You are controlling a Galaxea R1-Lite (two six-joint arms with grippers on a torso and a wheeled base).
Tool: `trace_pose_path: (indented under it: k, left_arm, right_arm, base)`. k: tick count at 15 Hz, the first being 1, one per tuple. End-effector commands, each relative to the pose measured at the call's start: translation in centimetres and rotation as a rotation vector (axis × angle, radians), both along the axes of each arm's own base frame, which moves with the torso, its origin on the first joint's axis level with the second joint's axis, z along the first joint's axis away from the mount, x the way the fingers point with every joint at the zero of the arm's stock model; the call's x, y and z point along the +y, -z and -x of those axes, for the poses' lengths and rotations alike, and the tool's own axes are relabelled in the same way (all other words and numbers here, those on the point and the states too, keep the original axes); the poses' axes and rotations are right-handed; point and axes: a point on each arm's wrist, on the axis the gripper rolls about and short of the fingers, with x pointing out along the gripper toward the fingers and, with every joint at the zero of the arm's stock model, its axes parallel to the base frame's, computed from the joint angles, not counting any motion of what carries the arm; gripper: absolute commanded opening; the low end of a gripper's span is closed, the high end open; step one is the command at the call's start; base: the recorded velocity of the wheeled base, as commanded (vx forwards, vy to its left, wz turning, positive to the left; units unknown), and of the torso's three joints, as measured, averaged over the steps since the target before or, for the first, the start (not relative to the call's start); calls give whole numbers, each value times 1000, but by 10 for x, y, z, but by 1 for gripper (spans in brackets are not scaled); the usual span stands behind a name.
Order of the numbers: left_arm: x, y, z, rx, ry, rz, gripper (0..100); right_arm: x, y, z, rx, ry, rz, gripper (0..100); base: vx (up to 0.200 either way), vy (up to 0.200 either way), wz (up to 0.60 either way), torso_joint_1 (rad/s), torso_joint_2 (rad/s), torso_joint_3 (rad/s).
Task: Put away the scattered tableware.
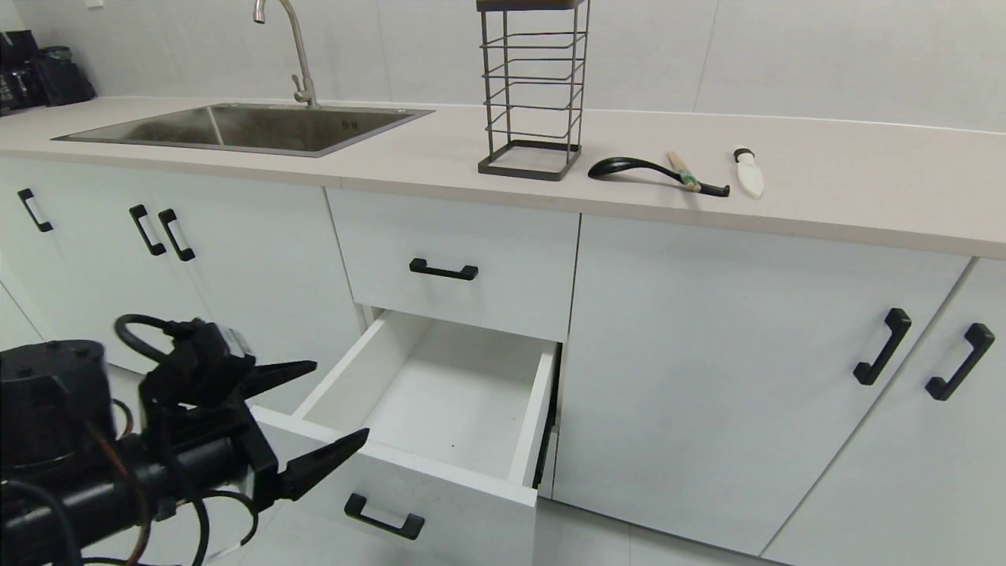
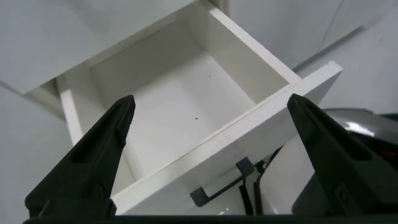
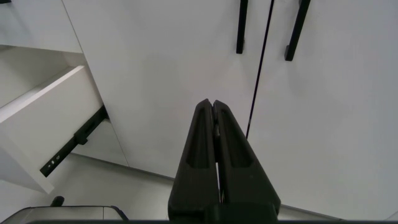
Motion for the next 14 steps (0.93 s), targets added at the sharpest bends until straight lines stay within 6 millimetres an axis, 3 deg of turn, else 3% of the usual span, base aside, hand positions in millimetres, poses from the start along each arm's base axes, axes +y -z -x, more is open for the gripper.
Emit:
trace_pose_path:
  k: [1, 3, 6, 9, 12, 14]
  left_arm:
    - [26, -3, 37, -60, -128, 59, 100]
    - [34, 2, 66, -94, -173, 68, 100]
    - [38, -11, 116, -265, -178, 94, 100]
    - [41, 4, 177, -372, -187, 126, 100]
    - [44, 17, 204, -340, -263, 186, 100]
    - [45, 29, 199, -322, -331, 183, 100]
  right_arm:
    - [0, 0, 0, 1, 0, 0, 0]
    - [0, 0, 0, 1, 0, 0, 0]
    - [0, 0, 0, 1, 0, 0, 0]
    - [0, 0, 0, 1, 0, 0, 0]
    - [0, 0, 0, 1, 0, 0, 0]
    - [0, 0, 0, 1, 0, 0, 0]
  base:
    - [0, 0, 0, 0, 0, 0]
    - [0, 0, 0, 0, 0, 0]
    - [0, 0, 0, 0, 0, 0]
    - [0, 0, 0, 0, 0, 0]
    - [0, 0, 0, 0, 0, 0]
    - [0, 0, 0, 0, 0, 0]
